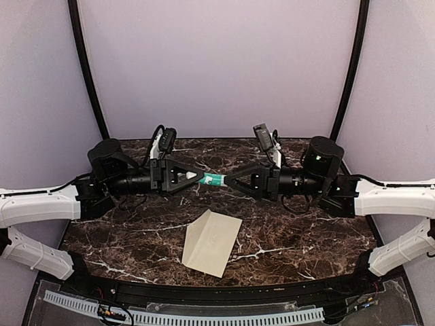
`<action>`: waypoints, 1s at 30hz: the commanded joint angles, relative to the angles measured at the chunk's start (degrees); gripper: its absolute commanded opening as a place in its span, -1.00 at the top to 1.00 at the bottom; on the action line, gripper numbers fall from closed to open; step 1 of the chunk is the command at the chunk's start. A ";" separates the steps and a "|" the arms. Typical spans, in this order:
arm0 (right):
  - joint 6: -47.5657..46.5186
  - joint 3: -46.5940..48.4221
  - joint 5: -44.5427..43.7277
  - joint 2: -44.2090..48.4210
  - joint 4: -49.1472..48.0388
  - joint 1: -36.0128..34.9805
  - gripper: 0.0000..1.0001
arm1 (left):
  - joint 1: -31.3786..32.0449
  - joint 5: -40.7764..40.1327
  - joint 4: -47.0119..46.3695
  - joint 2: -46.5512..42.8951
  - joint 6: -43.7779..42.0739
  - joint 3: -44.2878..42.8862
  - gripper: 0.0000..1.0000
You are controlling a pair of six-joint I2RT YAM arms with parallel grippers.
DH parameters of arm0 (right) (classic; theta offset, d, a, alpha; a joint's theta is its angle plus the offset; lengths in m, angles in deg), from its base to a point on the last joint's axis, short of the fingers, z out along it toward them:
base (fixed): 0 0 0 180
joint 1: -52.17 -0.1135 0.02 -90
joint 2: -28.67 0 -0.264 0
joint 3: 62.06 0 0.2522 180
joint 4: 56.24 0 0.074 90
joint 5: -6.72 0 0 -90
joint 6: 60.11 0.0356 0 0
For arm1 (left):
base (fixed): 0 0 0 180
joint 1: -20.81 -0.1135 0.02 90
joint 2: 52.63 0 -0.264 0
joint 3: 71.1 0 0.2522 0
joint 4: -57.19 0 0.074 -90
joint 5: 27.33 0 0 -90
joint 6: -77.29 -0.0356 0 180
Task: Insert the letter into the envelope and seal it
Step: Unscrew the solid glue.
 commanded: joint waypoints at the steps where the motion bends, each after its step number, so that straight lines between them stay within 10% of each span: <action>1: 0.76 0.22 1.36 -0.37 -3.40 0.02 0.08 | -0.43 0.77 -2.82 -1.06 0.42 0.93 1.00; 12: 0.98 0.84 0.56 -1.88 -2.81 0.02 0.03 | -0.45 2.35 -4.43 -0.69 0.97 0.95 1.00; 30: 9.65 1.38 1.57 -3.94 -5.78 0.07 0.67 | -0.44 7.41 -0.59 -0.28 -12.38 0.42 1.00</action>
